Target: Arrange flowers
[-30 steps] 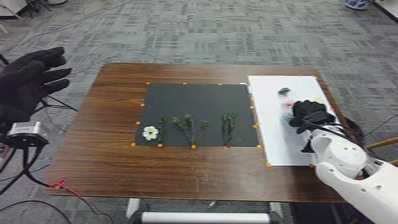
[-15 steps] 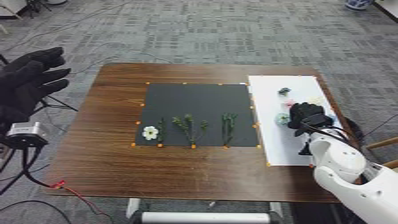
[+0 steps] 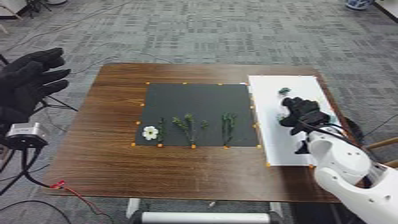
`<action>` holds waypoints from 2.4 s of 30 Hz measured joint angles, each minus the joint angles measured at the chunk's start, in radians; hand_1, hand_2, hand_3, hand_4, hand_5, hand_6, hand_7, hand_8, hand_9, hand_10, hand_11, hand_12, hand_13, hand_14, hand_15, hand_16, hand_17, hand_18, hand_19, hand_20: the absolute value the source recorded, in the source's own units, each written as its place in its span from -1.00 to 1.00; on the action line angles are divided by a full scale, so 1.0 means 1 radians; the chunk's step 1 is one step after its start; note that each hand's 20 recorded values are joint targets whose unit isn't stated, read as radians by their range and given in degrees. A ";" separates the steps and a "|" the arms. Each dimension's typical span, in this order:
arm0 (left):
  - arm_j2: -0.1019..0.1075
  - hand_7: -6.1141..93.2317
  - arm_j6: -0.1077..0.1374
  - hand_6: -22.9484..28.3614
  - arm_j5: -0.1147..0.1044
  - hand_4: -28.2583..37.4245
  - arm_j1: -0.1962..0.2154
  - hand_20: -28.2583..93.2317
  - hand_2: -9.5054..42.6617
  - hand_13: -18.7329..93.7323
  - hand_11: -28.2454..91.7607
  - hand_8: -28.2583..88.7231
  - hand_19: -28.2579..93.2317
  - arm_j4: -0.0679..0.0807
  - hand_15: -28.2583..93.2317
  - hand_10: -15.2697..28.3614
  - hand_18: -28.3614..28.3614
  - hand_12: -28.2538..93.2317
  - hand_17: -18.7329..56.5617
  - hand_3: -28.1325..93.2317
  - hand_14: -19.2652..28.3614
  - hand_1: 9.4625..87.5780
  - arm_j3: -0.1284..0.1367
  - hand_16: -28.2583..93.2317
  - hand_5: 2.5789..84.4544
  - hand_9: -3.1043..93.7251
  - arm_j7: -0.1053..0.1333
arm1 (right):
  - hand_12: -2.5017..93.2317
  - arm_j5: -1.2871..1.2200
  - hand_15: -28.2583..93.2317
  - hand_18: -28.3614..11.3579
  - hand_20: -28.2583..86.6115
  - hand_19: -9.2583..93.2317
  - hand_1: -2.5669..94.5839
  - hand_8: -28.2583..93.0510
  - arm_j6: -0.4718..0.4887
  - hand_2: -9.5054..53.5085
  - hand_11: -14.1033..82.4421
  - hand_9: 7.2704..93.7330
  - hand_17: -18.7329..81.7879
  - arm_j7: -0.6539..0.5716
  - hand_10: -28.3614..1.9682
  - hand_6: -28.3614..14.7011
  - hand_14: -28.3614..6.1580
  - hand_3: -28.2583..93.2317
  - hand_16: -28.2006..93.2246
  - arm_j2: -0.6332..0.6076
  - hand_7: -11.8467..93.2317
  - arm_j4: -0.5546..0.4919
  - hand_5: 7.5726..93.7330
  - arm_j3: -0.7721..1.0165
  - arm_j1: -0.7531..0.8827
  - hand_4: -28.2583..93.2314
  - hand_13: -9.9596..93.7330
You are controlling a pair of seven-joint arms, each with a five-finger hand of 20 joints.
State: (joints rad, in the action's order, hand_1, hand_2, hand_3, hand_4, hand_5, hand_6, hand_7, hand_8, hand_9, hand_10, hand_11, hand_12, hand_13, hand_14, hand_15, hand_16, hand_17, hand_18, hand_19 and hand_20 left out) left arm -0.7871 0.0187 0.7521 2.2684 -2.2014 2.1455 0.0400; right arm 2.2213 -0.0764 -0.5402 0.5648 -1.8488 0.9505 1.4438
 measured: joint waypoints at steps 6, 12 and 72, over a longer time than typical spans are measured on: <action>0.001 -0.33 0.000 -0.01 0.000 -1.00 -0.001 -0.33 -0.83 -0.50 -0.04 -0.72 0.11 0.001 0.23 0.20 0.71 -0.29 -0.77 0.60 0.39 -0.63 -0.004 -0.64 -0.49 -0.61 -0.001 | -0.45 0.005 0.74 -0.60 0.49 0.86 -0.29 -0.78 0.008 -1.00 -0.05 -0.11 -0.04 -0.001 0.19 0.24 0.05 0.92 -0.06 0.004 -0.18 0.049 -0.12 -0.105 -0.067 -1.00 0.19; 0.001 -0.33 0.000 -0.01 0.000 -1.00 -0.002 -0.33 -0.83 -0.50 -0.04 -0.72 0.11 0.001 0.23 0.19 0.71 -0.29 -0.77 0.60 0.39 -0.63 -0.006 -0.64 -0.49 -0.61 -0.002 | -0.19 0.005 0.65 -0.52 0.47 0.88 -0.05 -0.61 0.006 -1.00 -0.01 0.20 0.02 -0.007 0.35 0.44 0.24 0.82 0.09 0.016 0.06 0.090 0.16 -0.117 -0.094 -1.00 0.31; 0.119 -0.33 0.004 -0.01 0.025 -1.00 -0.206 -0.33 -0.82 -0.50 -0.04 -0.73 0.11 0.032 0.23 0.20 0.71 -0.30 -0.77 0.60 0.39 -0.63 -0.150 -0.64 -0.48 -0.60 0.004 | 0.09 -0.156 0.66 -0.56 0.46 0.94 0.05 -0.60 -0.322 -1.00 -0.17 0.83 0.14 0.089 0.56 0.56 0.27 0.84 0.08 0.805 -0.13 0.552 0.67 -1.211 -1.108 -1.00 0.54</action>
State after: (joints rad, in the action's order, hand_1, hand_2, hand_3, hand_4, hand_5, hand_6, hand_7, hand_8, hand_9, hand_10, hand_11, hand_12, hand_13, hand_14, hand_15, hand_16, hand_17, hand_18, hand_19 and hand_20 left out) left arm -0.6678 0.0226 0.7775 2.0623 -2.1694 1.9956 0.0438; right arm 2.0655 -0.3981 -0.4508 1.3702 -1.2973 -0.2605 0.3359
